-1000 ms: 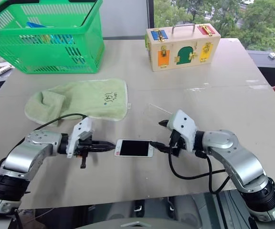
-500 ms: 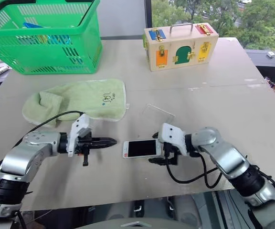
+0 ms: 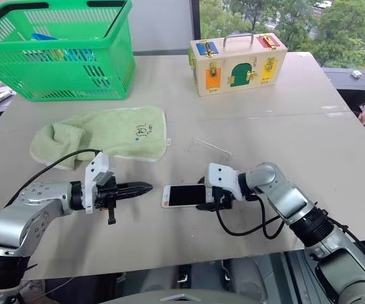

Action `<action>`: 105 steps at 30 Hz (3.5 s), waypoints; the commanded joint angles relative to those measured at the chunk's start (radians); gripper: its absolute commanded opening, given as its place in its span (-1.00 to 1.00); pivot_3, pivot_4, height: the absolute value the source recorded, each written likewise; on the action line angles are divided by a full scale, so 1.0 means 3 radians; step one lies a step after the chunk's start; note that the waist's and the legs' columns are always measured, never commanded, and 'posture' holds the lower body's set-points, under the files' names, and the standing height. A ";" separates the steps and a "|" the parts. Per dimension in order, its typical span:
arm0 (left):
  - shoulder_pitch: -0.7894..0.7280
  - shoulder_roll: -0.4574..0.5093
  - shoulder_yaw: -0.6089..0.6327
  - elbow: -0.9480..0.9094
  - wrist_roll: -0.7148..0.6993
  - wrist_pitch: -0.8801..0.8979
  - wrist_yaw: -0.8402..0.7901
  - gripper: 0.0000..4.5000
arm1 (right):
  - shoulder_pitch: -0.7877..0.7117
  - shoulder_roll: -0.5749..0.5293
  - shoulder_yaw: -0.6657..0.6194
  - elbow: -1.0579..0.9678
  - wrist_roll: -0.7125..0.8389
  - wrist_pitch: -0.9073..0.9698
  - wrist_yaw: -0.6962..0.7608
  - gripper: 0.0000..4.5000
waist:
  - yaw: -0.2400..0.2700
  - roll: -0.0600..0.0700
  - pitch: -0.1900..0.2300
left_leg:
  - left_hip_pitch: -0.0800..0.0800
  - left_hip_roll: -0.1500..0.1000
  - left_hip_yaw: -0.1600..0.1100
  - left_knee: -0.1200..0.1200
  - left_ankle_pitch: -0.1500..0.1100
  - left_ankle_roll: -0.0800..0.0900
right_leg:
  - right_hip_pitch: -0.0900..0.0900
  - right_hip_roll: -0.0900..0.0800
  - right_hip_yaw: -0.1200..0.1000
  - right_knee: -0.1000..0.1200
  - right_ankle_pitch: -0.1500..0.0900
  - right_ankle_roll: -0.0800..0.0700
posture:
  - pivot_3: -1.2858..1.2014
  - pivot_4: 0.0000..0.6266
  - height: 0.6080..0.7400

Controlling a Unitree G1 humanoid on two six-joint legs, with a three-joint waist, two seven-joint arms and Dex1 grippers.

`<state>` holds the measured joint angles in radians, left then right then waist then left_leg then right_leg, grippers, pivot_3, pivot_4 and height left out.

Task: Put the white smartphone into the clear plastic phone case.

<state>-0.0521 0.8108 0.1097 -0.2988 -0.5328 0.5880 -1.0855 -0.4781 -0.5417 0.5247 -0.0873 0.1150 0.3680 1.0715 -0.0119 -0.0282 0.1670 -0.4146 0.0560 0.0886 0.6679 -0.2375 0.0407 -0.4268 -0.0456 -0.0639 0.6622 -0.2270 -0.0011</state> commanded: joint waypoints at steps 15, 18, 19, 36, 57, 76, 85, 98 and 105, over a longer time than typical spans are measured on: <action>-0.1586 -0.0630 -0.0917 0.1129 0.0459 -0.0399 -0.0287 0.36 | 0.2002 -0.0896 -0.1804 -0.1810 0.0577 0.0830 -0.0535 0.33 | 0.0188 0.0002 0.0004 | -0.0026 -0.0021 -0.0007 0.0006 -0.0002 0.0008 | -0.0001 -0.0006 -0.0013 -0.0011 -0.0001 0.0005 | 0.03 -0.52 1.00; -0.2004 -0.0915 -0.1209 0.1575 0.0719 -0.0588 -0.0357 0.36 | 0.2270 -0.0879 -0.2242 -0.1918 0.0672 0.0941 -0.0669 0.33 | 0.0174 -0.0001 0.0004 | -0.0027 -0.0027 -0.0011 0.0009 -0.0001 0.0009 | -0.0001 0.0001 -0.0013 -0.0008 -0.0001 0.0007 | 0.03 -0.52 1.00; -0.2099 -0.0984 -0.1269 0.1710 0.0793 -0.0660 -0.0378 0.36 | 0.2299 -0.0863 -0.2308 -0.1924 0.0685 0.0970 -0.0715 0.33 | 0.0161 -0.0001 0.0004 | -0.0026 -0.0027 -0.0010 0.0010 -0.0001 0.0009 | -0.0001 0.0002 -0.0013 -0.0007 0.0000 0.0008 | 0.03 -0.52 1.00; -0.3334 -0.1622 -0.1904 0.4223 0.1945 -0.2255 -0.1057 0.10 | 0.2477 -0.0775 -0.2533 -0.1857 0.0705 0.0924 -0.1029 0.33 | 0.0093 -0.0002 0.0005 | -0.0052 -0.0029 -0.0030 0.0012 -0.0002 0.0009 | -0.0024 0.0027 -0.0012 -0.0007 0.0006 0.0019 | 0.03 -0.52 1.00; -0.1682 -0.0855 -0.1467 0.0305 0.1127 0.0517 -0.0634 -1.00 | 0.2756 -0.0870 -0.3358 -0.2482 0.1615 0.0996 -0.0793 0.33 | 0.0095 0.0005 0.0004 | -0.0038 -0.0010 -0.0033 0.0024 0.0000 0.0005 | -0.0005 0.0028 -0.0004 0.0000 0.0005 0.0017 | 0.03 -0.52 1.00; -0.0691 -0.0544 -0.0412 -0.0284 0.0310 0.0137 -0.0350 0.71 | 0.0864 -0.1314 -0.1486 -0.1300 0.1029 0.0501 -0.0052 0.33 | 0.0056 0.0008 0.0007 | -0.0033 -0.0008 -0.0029 0.0023 0.0000 0.0005 | -0.0009 0.0035 0.0005 0.0001 0.0006 0.0017 | 0.03 -0.52 1.00; 0.0208 -0.0496 0.0170 -0.0032 0.0081 -0.0636 -0.0515 0.71 | -0.0045 -0.0847 -0.0640 -0.0341 0.0407 -0.0010 0.0360 0.33 | 0.0087 0.0013 0.0011 | -0.0033 -0.0007 -0.0014 0.0020 0.0000 0.0005 | -0.0013 0.0031 0.0013 0.0000 0.0006 0.0017 | 0.03 -0.52 1.00; 0.0656 -0.0439 0.0282 -0.0841 -0.0304 -0.0292 0.0144 0.71 | -0.0324 -0.0652 -0.0302 0.0349 -0.0104 -0.0538 0.0751 0.31 | 0.0084 0.0014 0.0011 | -0.0029 -0.0005 -0.0014 0.0020 0.0000 0.0005 | -0.0010 0.0018 0.0009 0.0003 0.0001 0.0007 | 0.03 -0.52 1.00; 0.0621 -0.0345 0.0325 -0.1196 -0.0619 0.0055 0.0428 0.71 | -0.0432 -0.0560 -0.0348 0.0348 -0.0142 -0.0312 0.0772 0.31 | 0.0081 0.0013 0.0011 | -0.0009 -0.0003 -0.0008 0.0017 0.0000 0.0004 | 0.0005 0.0021 0.0014 0.0004 0.0000 0.0004 | 0.03 -0.52 1.00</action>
<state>0.1411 0.6898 0.1853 -0.5955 -0.6739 0.5825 -0.9734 -0.5888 -0.7096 0.4239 0.0193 0.0825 0.2554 1.3010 0.0123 -0.0241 0.1701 -0.4169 0.0550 0.0865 0.6728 -0.2376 0.0420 -0.4253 -0.0394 -0.0595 0.6634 -0.2271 0.0001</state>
